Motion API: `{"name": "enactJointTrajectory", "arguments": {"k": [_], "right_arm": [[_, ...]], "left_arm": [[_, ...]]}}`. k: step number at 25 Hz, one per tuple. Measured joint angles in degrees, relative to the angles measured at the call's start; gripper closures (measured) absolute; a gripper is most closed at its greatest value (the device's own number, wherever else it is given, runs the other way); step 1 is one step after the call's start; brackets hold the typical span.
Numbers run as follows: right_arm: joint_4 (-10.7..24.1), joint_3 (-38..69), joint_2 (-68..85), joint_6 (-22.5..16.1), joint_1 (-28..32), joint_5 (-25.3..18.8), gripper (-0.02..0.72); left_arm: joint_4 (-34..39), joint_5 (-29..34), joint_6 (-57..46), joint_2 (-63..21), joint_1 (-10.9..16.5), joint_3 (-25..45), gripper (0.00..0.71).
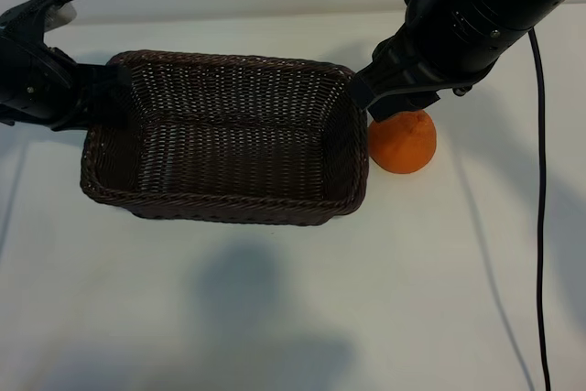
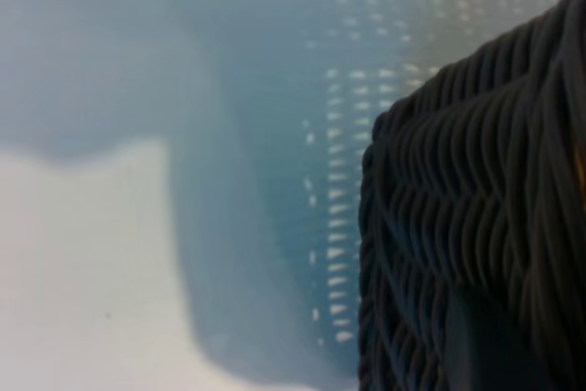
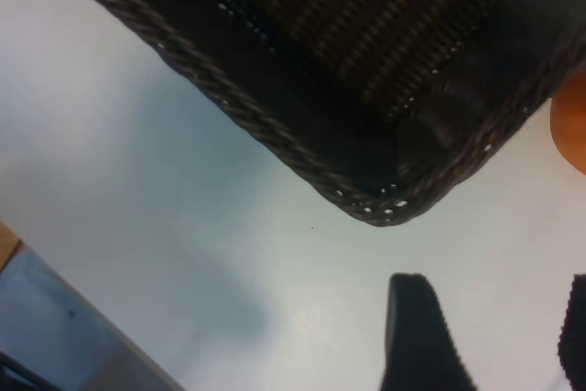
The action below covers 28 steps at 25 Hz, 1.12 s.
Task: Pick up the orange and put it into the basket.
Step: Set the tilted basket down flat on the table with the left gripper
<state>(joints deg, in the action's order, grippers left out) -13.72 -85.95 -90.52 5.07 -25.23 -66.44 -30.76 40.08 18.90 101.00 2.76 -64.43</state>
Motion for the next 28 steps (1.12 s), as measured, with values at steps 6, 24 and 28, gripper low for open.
{"name": "enactJointTrajectory", "arguments": {"k": [6,24,28], "right_arm": [[0.0,0.0,0.0,0.0,0.0,0.0,0.316],[0.0,0.0,0.0,0.0,0.0,0.3,0.316],[0.0,0.0,0.0,0.0,0.0,0.4,0.316]], "left_arm": [[0.4,-0.2,-0.5,0.0,0.0,0.0,0.551],[-6.8,-4.8,6.5,0.0,0.0,0.0,0.552],[-10.7,-4.8,9.6,0.0,0.0,0.0,0.552]]}}
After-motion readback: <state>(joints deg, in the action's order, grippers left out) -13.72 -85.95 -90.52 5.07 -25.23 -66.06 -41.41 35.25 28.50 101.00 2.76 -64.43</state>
